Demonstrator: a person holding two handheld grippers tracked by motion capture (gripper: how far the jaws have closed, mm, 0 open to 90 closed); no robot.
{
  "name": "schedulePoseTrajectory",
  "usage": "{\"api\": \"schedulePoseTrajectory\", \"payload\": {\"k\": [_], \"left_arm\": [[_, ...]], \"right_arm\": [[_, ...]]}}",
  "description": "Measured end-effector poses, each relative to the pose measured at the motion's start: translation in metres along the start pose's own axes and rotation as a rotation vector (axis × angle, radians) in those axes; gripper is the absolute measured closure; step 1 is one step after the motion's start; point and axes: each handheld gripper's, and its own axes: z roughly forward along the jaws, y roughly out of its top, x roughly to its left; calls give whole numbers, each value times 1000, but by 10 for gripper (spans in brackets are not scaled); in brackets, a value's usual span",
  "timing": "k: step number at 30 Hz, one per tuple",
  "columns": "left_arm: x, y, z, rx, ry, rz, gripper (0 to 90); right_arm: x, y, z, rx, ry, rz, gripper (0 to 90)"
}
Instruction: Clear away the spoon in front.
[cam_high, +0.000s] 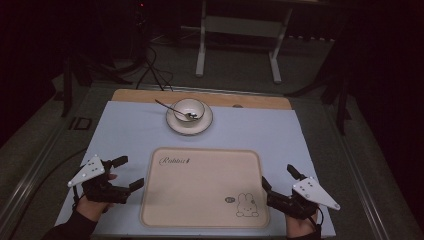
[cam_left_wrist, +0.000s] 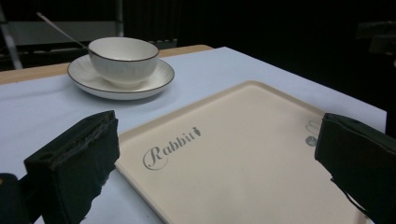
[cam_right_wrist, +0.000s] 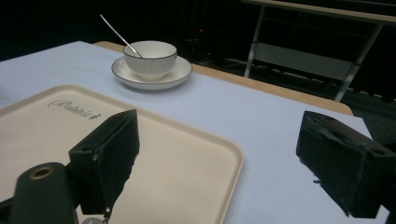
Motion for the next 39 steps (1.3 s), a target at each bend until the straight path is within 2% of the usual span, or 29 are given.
{"api": "schedulePoseTrajectory", "payload": {"k": [5, 9, 11, 14, 19, 20, 24, 28, 29, 35, 39], "left_arm": [[-3, 1, 0, 8, -15, 19, 5], [-3, 3, -2, 21, -5, 34, 5], [-3, 3, -2, 17, -25, 32, 5], [-4, 5, -2, 20, -23, 40, 5], [-8, 7, 2, 41, -56, 45, 4], [-9, 6, 5, 62, -67, 52, 4], [-12, 7, 7, 94, -99, 56, 4], [-16, 10, 8, 100, -122, 62, 5], [-19, 12, 9, 115, -131, 78, 5], [-28, 22, 11, 131, -169, 94, 5], [-38, 34, 13, 140, -178, 140, 5]], "right_arm": [[1, 1, -2, -4, 8, 1, 131], [2, 1, -2, -3, 14, -1, 132], [2, 1, -2, -4, 15, -4, 131], [3, 1, -3, -10, 23, -18, 131], [2, 1, -3, -12, 39, -12, 129], [1, 1, -3, -11, 41, -10, 129], [2, 0, -1, -3, 45, -5, 129], [3, 1, -1, -1, 45, -9, 129], [3, 2, -2, -10, 46, -5, 129], [5, 3, -1, -13, 44, -12, 129], [6, 2, -1, -13, 44, -18, 129]]}}
